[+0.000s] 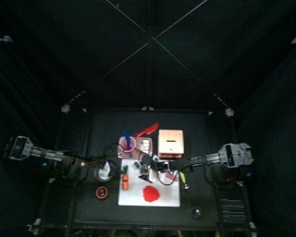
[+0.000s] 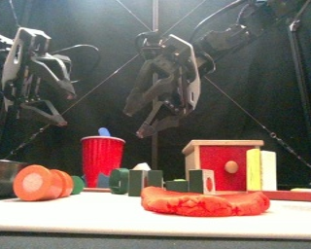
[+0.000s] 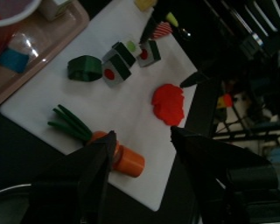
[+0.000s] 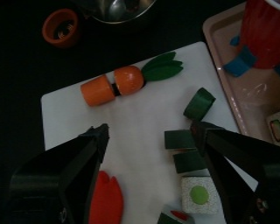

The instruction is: Put carrot top into soy sauce bowl

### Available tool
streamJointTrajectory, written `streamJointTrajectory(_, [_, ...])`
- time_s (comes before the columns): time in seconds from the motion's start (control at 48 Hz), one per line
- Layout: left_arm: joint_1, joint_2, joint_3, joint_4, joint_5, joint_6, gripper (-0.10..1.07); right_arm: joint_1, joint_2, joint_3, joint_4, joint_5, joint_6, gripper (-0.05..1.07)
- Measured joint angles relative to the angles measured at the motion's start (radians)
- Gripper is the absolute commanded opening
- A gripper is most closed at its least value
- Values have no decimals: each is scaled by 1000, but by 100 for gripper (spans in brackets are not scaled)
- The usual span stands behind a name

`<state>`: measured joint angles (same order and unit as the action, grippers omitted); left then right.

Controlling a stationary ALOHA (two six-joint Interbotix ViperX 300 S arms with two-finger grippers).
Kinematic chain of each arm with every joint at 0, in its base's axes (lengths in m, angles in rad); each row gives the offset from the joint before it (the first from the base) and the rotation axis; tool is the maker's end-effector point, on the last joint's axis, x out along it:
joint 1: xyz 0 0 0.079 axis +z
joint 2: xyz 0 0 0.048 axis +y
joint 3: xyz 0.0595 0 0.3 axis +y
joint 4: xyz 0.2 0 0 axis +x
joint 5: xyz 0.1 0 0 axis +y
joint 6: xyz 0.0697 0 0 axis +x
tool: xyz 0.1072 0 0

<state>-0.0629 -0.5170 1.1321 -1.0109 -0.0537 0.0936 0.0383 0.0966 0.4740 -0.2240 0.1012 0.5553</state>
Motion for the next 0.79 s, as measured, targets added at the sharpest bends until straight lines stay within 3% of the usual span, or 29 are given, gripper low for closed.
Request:
streamJointTrajectory(0.188, [6,67,-9,-55,-6,2,89,2,-2,0,0,14,0,103])
streamJointTrajectory(0.396, [18,176,-55,-51,-6,0,89,3,-11,0,-2,15,0,103])
streamJointTrajectory(0.792, [29,281,-104,-44,0,0,89,0,-15,5,3,17,0,103])
